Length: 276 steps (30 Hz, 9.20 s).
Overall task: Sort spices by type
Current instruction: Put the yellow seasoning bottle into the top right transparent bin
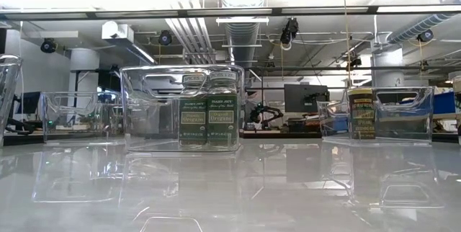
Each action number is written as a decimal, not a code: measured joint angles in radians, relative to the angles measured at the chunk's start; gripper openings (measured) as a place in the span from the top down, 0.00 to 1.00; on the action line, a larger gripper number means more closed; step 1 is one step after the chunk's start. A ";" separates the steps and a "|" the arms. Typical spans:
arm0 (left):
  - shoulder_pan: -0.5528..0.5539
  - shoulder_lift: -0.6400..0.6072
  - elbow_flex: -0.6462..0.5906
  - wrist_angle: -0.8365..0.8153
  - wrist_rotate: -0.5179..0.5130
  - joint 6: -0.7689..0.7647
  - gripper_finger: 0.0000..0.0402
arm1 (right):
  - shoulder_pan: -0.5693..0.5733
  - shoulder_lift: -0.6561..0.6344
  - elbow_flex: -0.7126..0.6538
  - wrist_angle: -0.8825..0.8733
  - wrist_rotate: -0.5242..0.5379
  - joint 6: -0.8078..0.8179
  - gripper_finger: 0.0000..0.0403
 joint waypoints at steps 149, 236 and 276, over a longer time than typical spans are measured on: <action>-0.735 -0.070 -0.005 -0.344 -0.187 -0.319 0.78 | -0.528 0.106 -0.056 -0.014 -0.150 0.758 0.33; -0.804 -0.068 -0.005 -0.344 -0.763 -0.419 0.78 | -0.488 0.093 -0.074 0.020 -0.017 -0.788 0.29; -0.804 -0.068 -0.005 -0.345 -0.762 -0.420 0.78 | -0.503 0.071 -0.027 -0.094 0.001 -0.783 0.44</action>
